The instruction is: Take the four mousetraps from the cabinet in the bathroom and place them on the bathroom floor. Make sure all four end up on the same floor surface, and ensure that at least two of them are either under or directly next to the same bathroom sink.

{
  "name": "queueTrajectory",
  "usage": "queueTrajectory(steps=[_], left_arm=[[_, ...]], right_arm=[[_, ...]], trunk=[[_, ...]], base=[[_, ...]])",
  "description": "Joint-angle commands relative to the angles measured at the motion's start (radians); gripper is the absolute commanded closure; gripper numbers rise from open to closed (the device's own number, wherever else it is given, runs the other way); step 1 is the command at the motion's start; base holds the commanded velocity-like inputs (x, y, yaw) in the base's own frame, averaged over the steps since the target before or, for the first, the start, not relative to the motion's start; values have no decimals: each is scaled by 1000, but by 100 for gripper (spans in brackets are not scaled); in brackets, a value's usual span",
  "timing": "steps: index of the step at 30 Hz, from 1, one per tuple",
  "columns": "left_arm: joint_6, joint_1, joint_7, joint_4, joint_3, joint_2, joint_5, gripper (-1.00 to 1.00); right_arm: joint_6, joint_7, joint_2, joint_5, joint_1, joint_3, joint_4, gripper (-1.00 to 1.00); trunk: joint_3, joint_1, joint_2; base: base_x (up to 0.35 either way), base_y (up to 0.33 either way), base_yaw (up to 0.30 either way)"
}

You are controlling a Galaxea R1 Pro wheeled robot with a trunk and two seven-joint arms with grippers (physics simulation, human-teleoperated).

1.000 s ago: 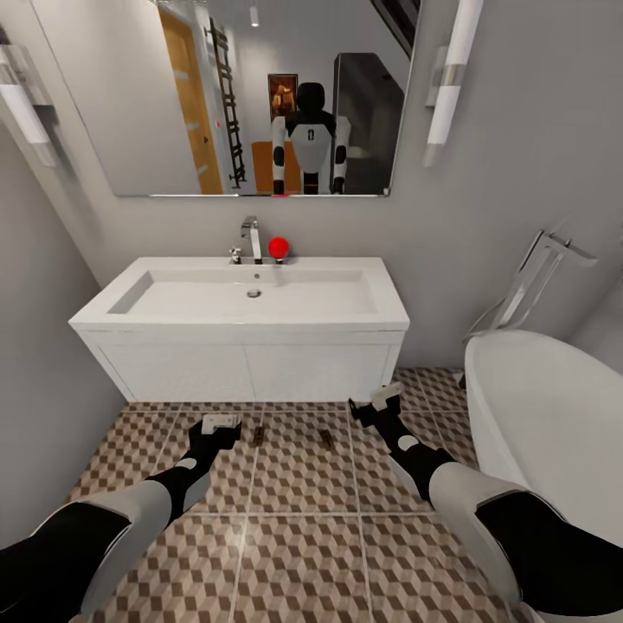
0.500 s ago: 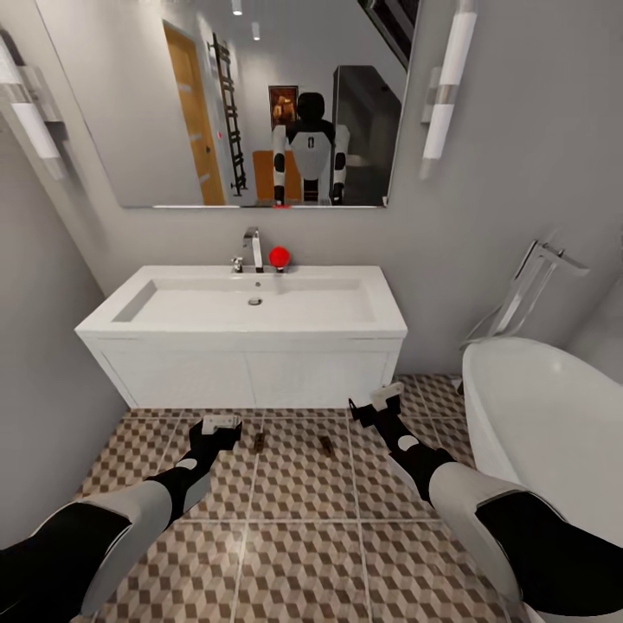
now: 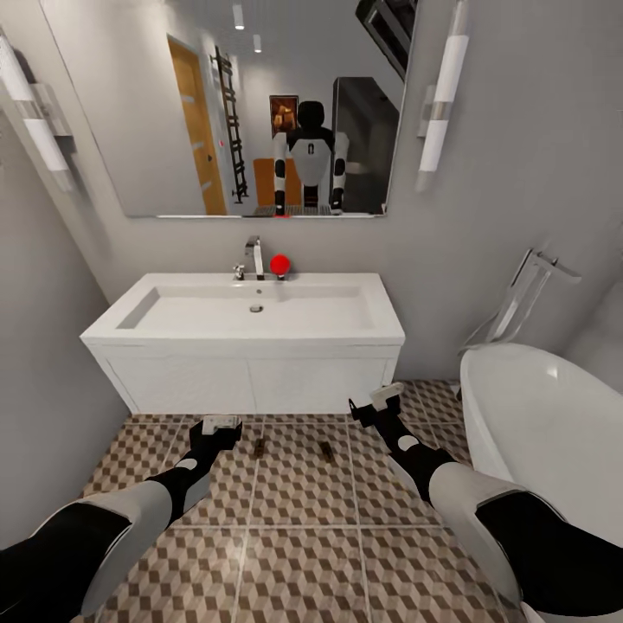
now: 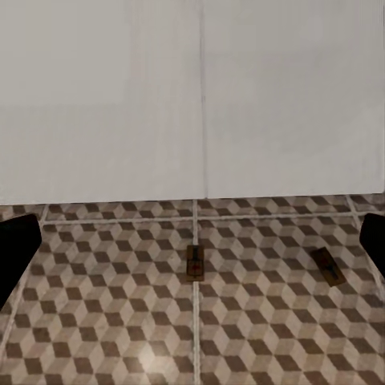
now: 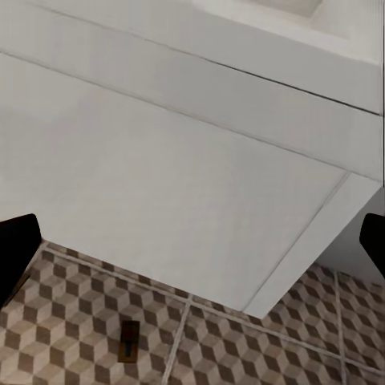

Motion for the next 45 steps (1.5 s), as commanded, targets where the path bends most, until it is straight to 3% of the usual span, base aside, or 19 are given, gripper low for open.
queueTrajectory(steps=[1,45], left_arm=[[-7,-2,3,4,-9,-1,5,-100],[-7,0,3,4,-9,-1,5,-100]], right_arm=[[-2,-5,0,9,-1,0,1,-100],[-2,-6,0,9,-1,0,2,-100]], trunk=[[3,-4,6],[149,-172,314]], base=[[0,0,0],[0,0,0]])
